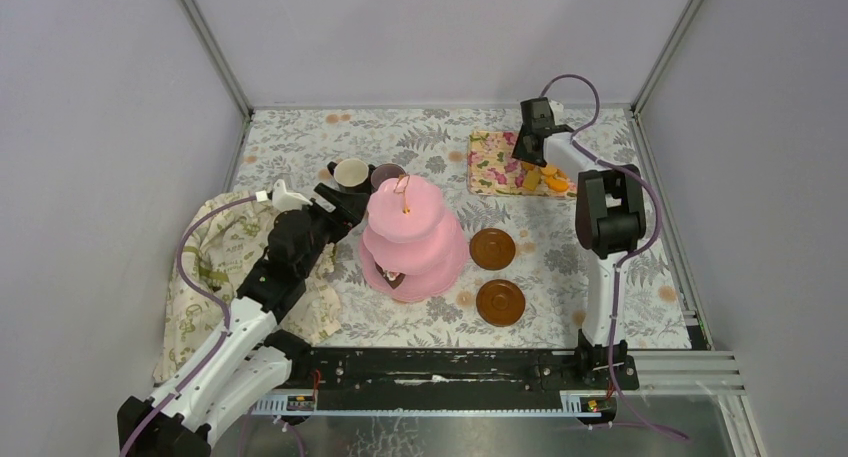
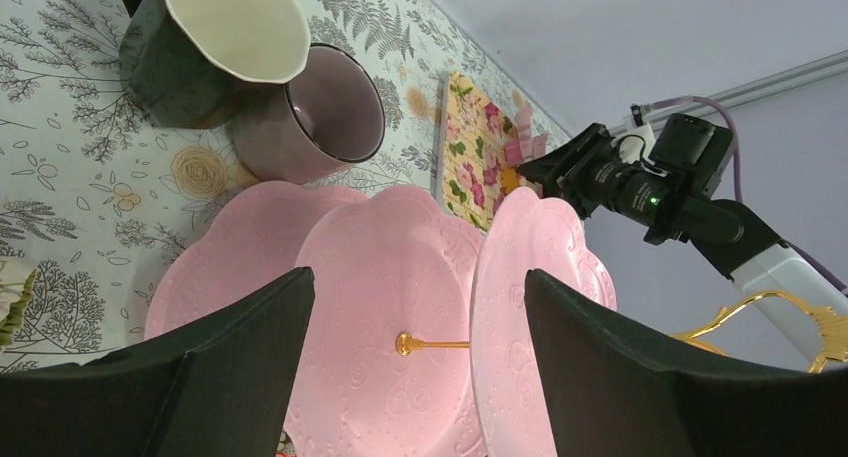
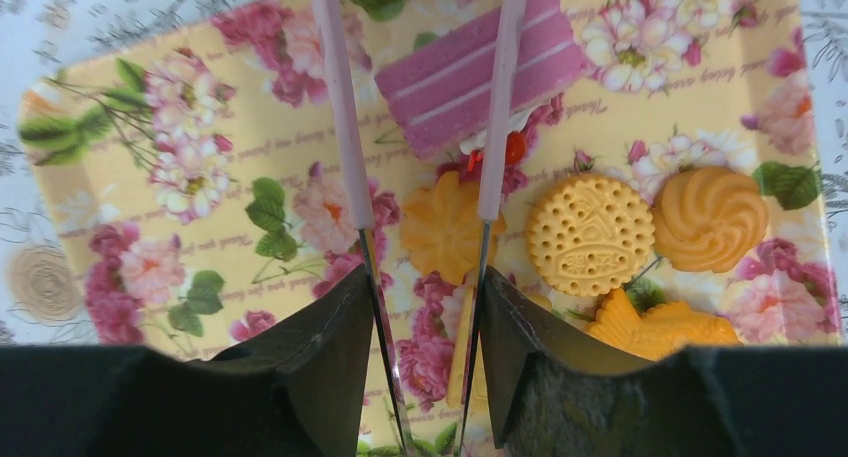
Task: Serve the afternoon tea
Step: Place the clamp on the tray.
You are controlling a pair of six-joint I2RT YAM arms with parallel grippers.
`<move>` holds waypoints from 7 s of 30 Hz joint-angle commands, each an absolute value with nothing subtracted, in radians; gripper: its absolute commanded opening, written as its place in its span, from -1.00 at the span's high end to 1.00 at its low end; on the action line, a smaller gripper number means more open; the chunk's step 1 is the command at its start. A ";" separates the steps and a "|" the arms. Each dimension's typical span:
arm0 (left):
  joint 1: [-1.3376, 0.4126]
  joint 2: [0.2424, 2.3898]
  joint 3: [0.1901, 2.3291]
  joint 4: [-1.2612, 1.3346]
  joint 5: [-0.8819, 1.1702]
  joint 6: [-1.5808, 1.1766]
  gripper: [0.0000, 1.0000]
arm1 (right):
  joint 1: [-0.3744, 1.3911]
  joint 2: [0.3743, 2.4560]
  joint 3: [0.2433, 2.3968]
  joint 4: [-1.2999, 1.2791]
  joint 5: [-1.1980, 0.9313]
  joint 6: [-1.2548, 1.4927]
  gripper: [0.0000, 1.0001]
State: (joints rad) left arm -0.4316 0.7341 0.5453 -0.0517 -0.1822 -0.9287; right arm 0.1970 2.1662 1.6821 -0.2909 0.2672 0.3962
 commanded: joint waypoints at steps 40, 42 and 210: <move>-0.437 0.714 0.544 -0.003 -0.172 -0.927 -0.69 | 0.169 2.139 1.745 -0.389 0.216 0.346 0.95; -0.437 0.712 0.547 -0.006 -0.174 -0.927 -0.69 | 0.169 2.125 1.745 -0.389 0.216 0.341 1.00; -0.437 0.709 0.532 0.006 -0.180 -0.962 -0.68 | 0.448 1.887 1.235 -0.336 0.242 0.065 0.10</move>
